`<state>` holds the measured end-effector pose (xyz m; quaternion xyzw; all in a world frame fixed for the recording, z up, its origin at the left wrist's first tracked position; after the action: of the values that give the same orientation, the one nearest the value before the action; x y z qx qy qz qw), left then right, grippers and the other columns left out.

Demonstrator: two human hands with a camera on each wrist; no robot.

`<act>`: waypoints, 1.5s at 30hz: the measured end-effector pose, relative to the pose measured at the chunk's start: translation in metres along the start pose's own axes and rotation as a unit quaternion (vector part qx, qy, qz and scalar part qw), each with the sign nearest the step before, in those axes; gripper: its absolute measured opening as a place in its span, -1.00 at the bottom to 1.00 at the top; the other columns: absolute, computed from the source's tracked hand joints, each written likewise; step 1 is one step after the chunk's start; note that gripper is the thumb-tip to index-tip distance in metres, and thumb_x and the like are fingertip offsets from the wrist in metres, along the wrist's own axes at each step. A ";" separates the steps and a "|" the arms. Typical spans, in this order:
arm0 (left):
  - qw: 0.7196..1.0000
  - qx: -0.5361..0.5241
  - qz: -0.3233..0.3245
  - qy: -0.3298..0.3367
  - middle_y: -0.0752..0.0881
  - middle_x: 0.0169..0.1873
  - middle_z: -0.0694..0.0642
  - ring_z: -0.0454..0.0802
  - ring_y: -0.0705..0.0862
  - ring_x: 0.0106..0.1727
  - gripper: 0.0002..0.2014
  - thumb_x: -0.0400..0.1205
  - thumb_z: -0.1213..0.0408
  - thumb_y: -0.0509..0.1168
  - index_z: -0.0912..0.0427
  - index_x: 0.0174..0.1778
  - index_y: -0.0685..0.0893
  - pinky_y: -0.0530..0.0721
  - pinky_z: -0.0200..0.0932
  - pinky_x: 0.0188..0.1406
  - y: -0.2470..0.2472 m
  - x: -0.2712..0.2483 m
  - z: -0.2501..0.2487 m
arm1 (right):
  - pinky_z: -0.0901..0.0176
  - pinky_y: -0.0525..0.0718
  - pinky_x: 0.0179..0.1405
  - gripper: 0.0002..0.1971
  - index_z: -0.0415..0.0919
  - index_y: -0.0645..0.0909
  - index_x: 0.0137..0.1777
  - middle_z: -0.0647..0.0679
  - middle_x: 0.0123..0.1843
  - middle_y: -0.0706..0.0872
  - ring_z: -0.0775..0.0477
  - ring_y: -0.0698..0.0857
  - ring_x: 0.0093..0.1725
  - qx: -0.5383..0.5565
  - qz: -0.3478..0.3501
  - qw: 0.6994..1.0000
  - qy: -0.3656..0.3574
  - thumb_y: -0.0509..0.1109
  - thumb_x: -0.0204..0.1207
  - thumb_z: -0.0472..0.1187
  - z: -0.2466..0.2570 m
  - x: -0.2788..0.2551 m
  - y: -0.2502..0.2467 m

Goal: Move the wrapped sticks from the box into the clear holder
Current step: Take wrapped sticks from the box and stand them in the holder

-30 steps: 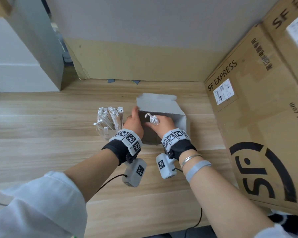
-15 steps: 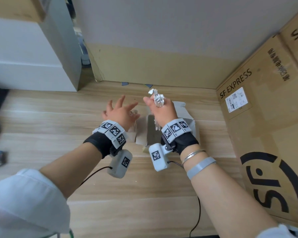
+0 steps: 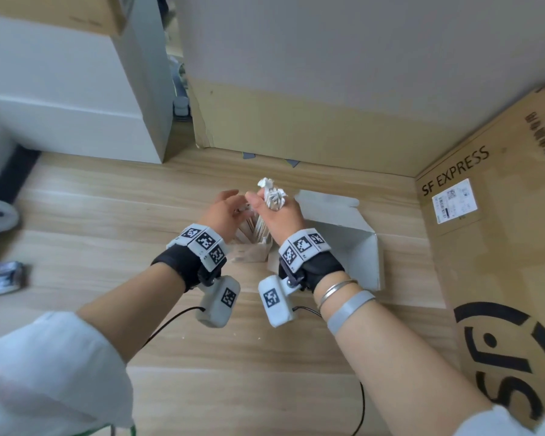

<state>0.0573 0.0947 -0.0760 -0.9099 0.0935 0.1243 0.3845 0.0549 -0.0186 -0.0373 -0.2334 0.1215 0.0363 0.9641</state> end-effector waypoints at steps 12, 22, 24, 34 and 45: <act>0.999 -0.038 0.004 0.003 0.55 0.39 0.19 0.12 0.54 0.38 -0.66 0.72 0.28 0.09 0.09 0.38 0.58 0.45 -0.15 0.33 0.010 0.009 0.000 | -0.05 0.02 0.62 -0.56 -0.04 0.50 0.42 0.04 0.61 0.18 -0.17 0.04 0.60 -0.360 0.126 0.924 0.041 0.25 0.56 0.05 -0.020 -0.012 0.003; 0.999 -0.043 -0.010 -0.010 0.51 0.40 0.22 0.14 0.55 0.36 -0.65 0.74 0.25 0.04 0.20 0.37 0.59 0.45 -0.15 0.35 0.009 0.008 -0.007 | -0.10 0.12 0.47 -0.61 -0.03 0.75 0.07 0.15 0.56 0.38 -0.14 0.19 0.54 -0.390 0.092 0.916 -0.015 0.12 0.64 0.11 -0.039 0.000 0.002; 0.998 -0.048 -0.032 -0.023 0.47 0.41 0.23 0.15 0.53 0.38 -0.62 0.75 0.22 -0.01 0.23 0.36 0.58 0.42 -0.10 0.41 0.005 0.007 -0.011 | -0.10 0.15 0.44 -0.62 0.02 0.73 0.08 0.15 0.52 0.41 -0.12 0.21 0.52 -0.382 0.078 0.920 -0.032 0.16 0.60 0.16 -0.038 -0.002 -0.003; 0.995 -0.019 -0.067 0.076 0.35 0.55 0.19 0.12 0.13 0.66 -0.67 0.71 0.31 0.06 0.19 0.35 0.57 0.13 0.01 0.64 0.026 -0.009 -0.097 | 0.25 0.51 -0.10 -0.78 -0.14 0.73 0.00 -0.18 -0.02 0.80 -0.19 0.71 0.00 -0.262 0.032 0.964 0.034 0.27 0.59 -0.11 -0.067 -0.008 -0.078; 0.987 0.029 0.112 -0.113 0.32 0.51 0.41 0.32 0.55 0.36 -0.19 0.60 0.56 0.06 -0.05 0.65 -0.21 0.54 0.05 0.28 0.102 -0.020 -0.077 | 0.12 0.64 -0.01 -0.75 -0.08 0.74 -0.02 -0.09 0.03 0.81 -0.16 0.73 0.05 -0.307 0.099 0.942 0.091 0.20 0.59 -0.20 -0.117 -0.015 -0.091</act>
<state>0.0226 -0.0296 -0.0876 -0.8621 0.1546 0.2656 0.4029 0.0264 -0.1532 -0.0940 -0.5072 0.2140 0.1454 0.8221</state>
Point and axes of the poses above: each hand's wrist, its own x-axis towards the middle knuckle, its own y-axis out of the palm, z = x × y, the point moved 7 cm from there along x, towards the middle knuckle
